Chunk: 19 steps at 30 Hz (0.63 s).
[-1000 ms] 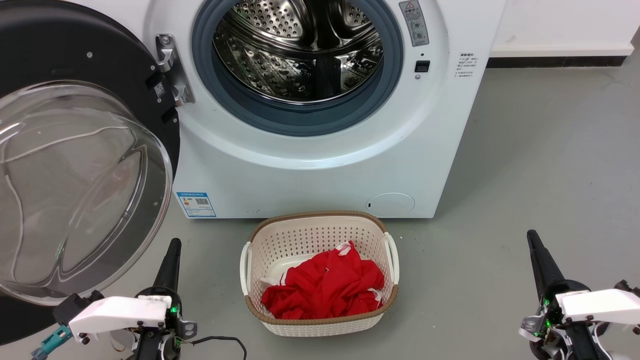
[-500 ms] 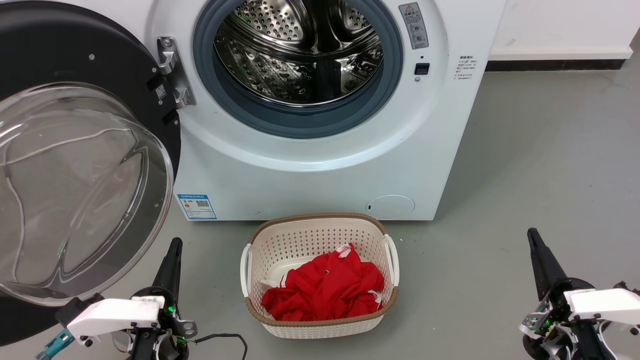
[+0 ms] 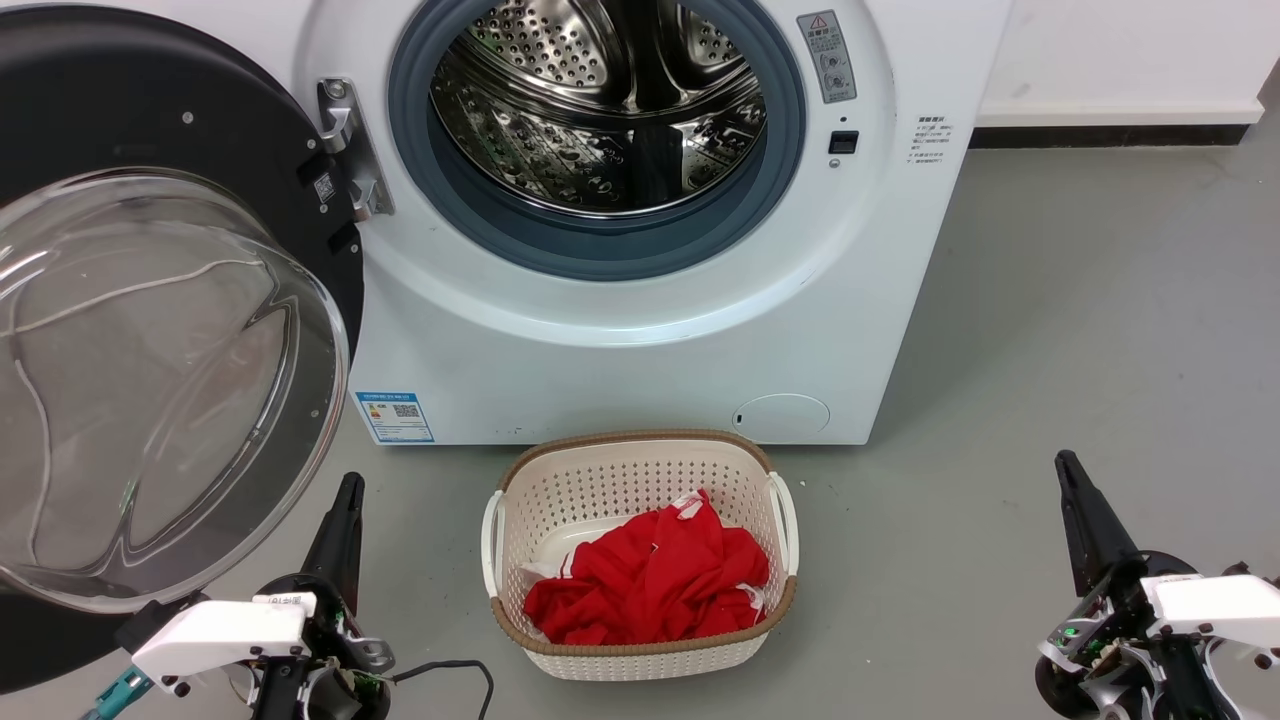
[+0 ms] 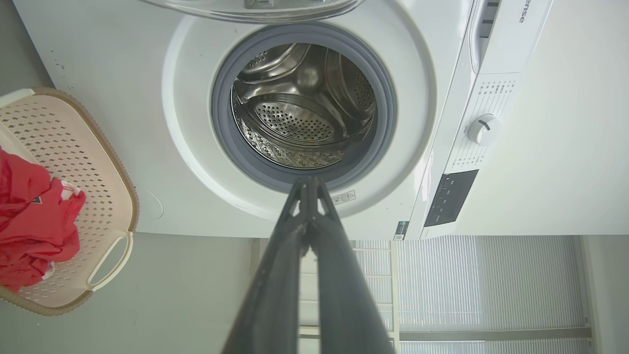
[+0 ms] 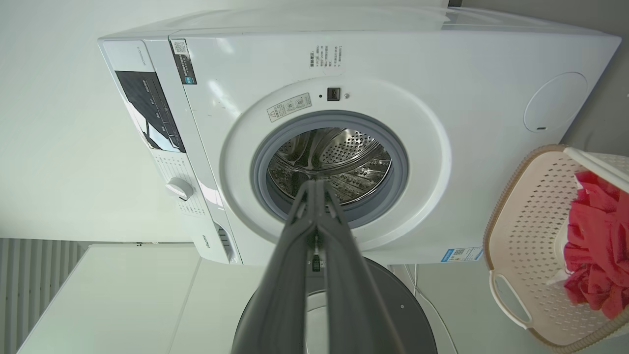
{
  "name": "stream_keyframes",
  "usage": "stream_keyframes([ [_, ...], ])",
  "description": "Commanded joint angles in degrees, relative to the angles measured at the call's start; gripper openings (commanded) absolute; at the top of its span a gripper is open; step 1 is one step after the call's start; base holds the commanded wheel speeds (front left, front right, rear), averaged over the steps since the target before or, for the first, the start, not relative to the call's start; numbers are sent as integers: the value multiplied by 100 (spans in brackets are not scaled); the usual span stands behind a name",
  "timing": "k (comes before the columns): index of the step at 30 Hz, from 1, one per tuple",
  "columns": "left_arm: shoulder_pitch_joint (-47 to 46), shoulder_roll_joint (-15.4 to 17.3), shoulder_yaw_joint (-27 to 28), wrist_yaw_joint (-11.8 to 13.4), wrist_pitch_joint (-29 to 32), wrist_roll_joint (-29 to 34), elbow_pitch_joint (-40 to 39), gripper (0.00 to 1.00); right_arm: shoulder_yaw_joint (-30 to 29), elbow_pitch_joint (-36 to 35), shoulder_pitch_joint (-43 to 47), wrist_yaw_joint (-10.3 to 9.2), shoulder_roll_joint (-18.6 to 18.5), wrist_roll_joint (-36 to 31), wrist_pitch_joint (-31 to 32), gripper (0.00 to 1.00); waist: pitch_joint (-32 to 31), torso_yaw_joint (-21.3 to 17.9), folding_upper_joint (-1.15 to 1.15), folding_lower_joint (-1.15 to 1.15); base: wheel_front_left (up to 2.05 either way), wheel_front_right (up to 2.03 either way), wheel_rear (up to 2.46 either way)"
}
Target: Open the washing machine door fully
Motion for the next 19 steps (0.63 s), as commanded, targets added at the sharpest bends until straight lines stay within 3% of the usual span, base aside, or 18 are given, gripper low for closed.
stream_keyframes([
  [1, -41, -9, 22, -29, 18, -7, 8, 0, -15, 16, -72, -2, 3, 9, 16, 0, 0, 0, 0, 0, 0, 0, 0],
  [19, -40, -8, 20, -29, 17, -8, 5, 0, -39, 15, -66, -2, 25, -27, 32, 0, 0, 0, 0, 0, 0, 0, 0],
])
